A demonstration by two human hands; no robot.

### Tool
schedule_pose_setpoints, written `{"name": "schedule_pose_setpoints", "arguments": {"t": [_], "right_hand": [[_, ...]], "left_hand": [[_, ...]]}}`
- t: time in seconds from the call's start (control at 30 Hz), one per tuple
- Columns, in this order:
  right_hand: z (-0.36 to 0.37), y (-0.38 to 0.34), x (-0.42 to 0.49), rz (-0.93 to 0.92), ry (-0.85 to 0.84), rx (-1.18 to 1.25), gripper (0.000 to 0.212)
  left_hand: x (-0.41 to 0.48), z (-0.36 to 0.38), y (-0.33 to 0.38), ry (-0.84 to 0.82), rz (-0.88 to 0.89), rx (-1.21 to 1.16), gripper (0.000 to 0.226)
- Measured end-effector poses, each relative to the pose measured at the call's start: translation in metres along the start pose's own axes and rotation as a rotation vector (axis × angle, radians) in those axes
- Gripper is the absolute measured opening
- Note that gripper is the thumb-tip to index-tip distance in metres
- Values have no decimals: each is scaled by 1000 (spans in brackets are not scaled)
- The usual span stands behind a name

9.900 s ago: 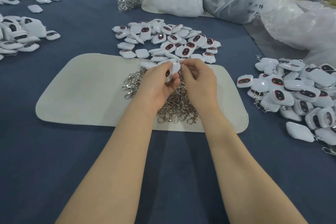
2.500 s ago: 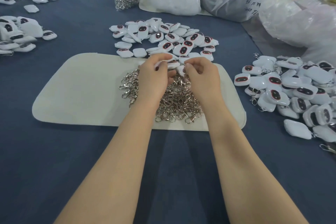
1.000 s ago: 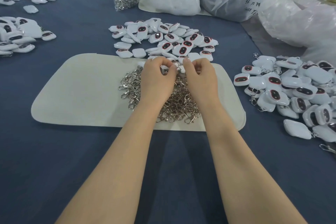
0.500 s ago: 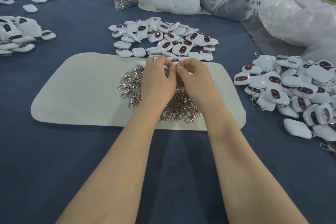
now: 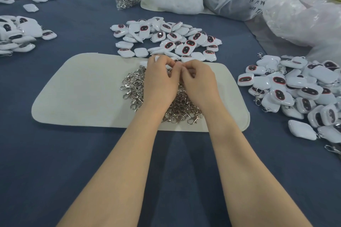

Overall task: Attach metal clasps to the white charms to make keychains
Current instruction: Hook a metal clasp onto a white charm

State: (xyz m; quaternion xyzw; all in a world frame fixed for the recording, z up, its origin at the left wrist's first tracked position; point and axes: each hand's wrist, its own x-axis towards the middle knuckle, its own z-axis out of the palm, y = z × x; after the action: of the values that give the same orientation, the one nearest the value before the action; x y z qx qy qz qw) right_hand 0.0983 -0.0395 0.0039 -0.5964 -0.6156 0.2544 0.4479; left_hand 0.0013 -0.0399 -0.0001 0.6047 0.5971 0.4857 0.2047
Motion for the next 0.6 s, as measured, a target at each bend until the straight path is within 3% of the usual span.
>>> {"name": "schedule_pose_setpoints", "arguments": {"t": [0.27,0.47,0.6], "right_hand": [[0,4,4,54,2,55,11],[3,5,0,-53,0,-44,15],[2,2,-1,-68,15,41,17]], "left_hand": [[2,1,-2,-42,4,23,8],[2,0,-2,-22,-30,10,8],[2,0,-2,-16,-33,7,9]]}}
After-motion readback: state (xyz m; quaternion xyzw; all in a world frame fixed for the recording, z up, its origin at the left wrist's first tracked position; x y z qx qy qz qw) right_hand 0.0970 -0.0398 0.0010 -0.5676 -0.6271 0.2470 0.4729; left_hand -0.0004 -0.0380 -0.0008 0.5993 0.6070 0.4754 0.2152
